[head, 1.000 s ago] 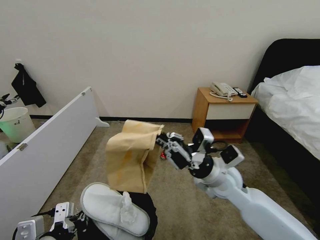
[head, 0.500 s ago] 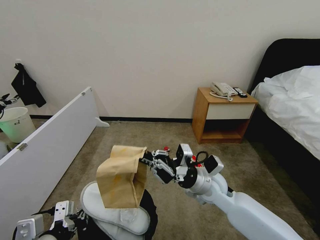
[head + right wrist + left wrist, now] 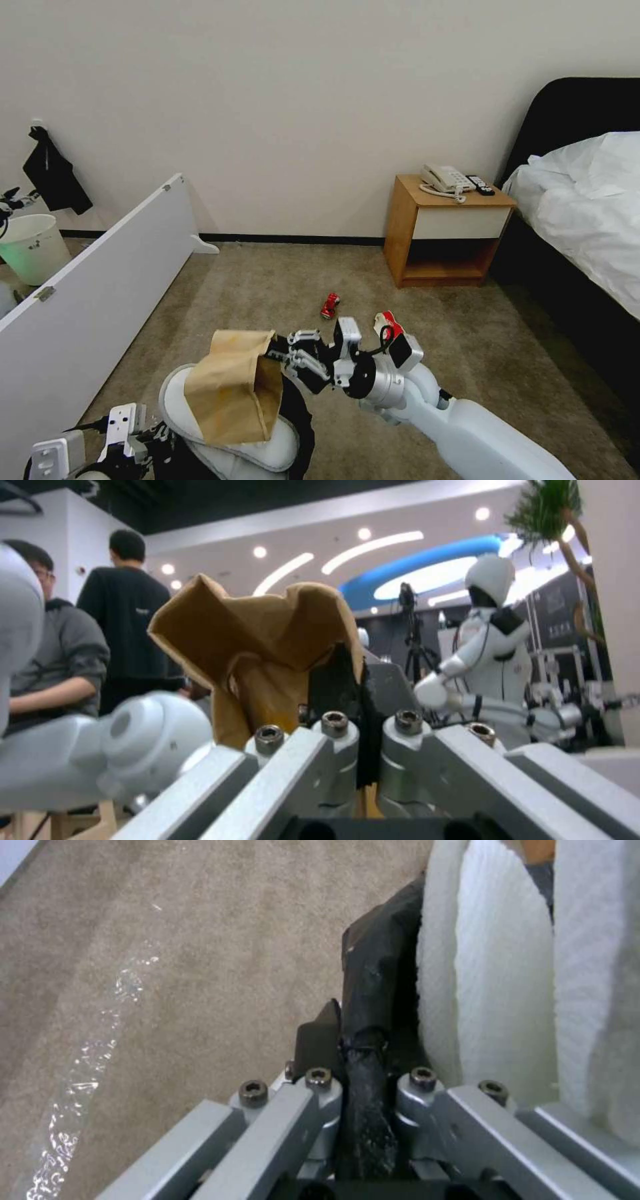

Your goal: Pick up the trash bin, then pick up the garbage from the floor and place it into the trash bin.

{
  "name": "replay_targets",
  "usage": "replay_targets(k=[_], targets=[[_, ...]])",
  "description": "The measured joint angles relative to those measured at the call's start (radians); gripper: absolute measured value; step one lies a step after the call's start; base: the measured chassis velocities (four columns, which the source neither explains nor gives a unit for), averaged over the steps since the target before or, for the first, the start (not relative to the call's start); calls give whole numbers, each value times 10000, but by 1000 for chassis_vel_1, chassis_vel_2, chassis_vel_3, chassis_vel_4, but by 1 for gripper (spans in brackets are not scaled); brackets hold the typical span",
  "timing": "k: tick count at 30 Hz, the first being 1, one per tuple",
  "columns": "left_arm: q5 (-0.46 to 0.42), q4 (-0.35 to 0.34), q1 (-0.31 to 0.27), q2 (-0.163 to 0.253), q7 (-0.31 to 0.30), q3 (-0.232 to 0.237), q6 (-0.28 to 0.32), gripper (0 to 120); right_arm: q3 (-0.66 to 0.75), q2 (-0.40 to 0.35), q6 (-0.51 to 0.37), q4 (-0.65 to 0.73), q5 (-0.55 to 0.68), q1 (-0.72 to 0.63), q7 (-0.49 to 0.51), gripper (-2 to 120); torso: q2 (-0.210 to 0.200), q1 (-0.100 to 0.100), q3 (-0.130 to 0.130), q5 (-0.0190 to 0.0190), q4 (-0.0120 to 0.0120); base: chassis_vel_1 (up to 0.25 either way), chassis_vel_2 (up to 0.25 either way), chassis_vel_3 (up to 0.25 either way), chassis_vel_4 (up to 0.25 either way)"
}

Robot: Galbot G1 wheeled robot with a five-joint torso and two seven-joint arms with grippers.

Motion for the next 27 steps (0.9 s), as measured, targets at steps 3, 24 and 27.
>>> replay_targets(k=[3,24,27], targets=[[0,0,-7,-20,-7,32,0,4,-125,148,84,-268,-316,-53,2,0,0,0,0,1,2,0,0,0,0],[-147,0,210,-56,-36,-8,0,4,-554,1128,643,-2274,-1910,-64,592,0,0,0,0,0,3,0,0,0,0],[-188,1,190,-56,-42,-10,0,4,-628,1295,706,-2570,-2068,16,676,0,0,0,0,1,3,0,0,0,0]])
